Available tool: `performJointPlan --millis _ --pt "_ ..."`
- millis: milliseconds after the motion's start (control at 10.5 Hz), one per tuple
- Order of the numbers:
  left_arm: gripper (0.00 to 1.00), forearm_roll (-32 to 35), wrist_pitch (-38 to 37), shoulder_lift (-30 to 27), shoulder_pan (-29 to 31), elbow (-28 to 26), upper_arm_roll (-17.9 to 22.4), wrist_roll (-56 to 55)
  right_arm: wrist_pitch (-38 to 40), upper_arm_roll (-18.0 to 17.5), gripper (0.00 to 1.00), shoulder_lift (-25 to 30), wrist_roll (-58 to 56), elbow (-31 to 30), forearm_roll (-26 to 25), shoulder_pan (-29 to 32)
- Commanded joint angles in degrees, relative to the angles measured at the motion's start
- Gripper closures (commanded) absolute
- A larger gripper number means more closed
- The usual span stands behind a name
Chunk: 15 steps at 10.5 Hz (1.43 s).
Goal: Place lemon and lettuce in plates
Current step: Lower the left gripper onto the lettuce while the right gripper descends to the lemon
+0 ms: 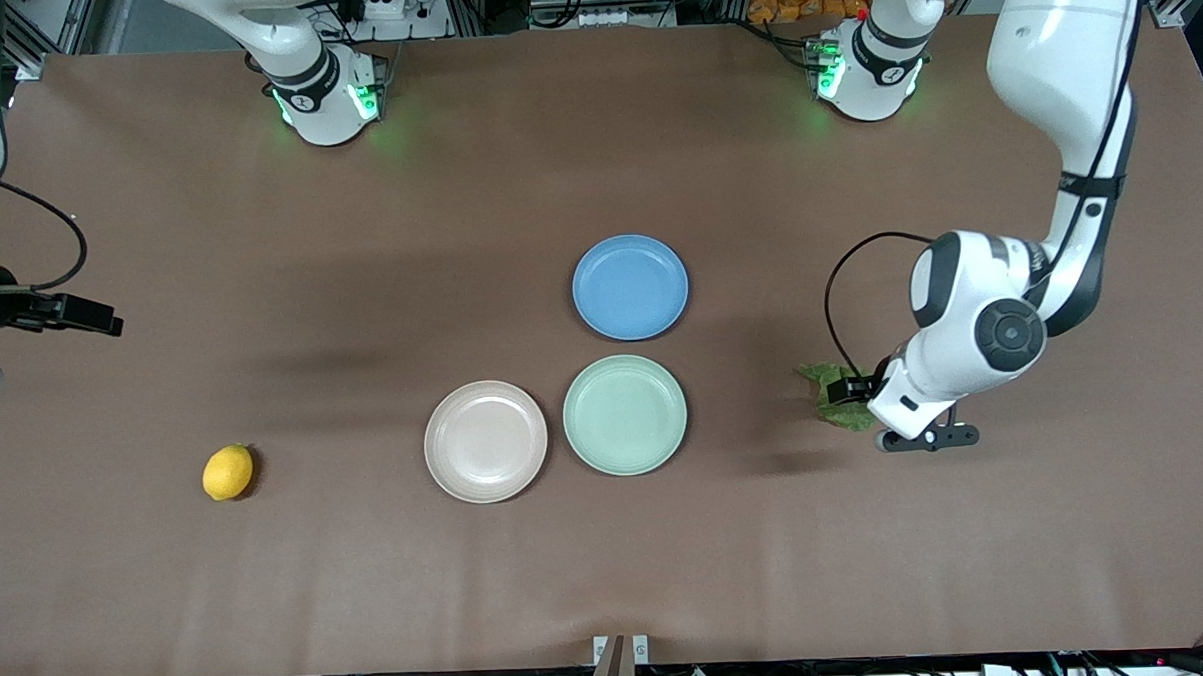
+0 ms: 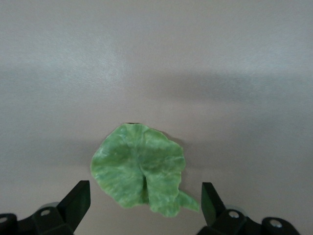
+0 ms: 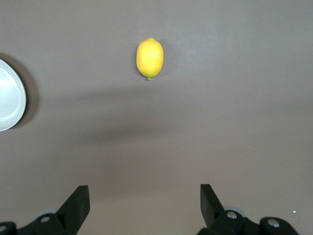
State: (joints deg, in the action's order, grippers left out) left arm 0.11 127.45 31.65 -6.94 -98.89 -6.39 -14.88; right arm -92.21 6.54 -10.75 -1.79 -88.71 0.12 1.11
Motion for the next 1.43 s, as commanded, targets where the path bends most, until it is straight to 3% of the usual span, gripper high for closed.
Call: performJointPlan --millis 0,667,857,1048,1238,1333 --pt "0.0 -0.99 3.58 2.79 -0.18 0.28 0.24 -0.85 -2.09 -0.39 0.0 -2.5 -0.59 0.03 0.14 0.38" --pt "0.0 -0.73 11.04 6.4 -1.32 -3.48 0.41 -3.05 -5.08 -0.3 0.0 -9.72 0.2 -0.06 0.85 1.0" --pt "0.0 -0.29 13.51 6.49 -1.5 -5.16 0.41 -3.14 -8.5 -0.3 0.0 -11.82 0.64 -0.49 1.11 1.69" --pt "0.0 -0.2 14.14 6.49 -1.59 -5.87 0.5 -3.23 -16.64 -0.3 0.0 -13.23 0.64 -4.08 1.2 1.96" --pt "0.42 -0.11 14.05 6.93 -1.59 -5.87 0.59 -2.97 -22.99 -0.39 0.0 -16.65 0.64 -5.07 1.2 1.53" --pt "0.57 0.84 14.05 6.93 -1.59 -5.87 0.59 -2.88 -23.97 -0.39 0.0 -17.28 0.64 -4.98 1.11 1.44"
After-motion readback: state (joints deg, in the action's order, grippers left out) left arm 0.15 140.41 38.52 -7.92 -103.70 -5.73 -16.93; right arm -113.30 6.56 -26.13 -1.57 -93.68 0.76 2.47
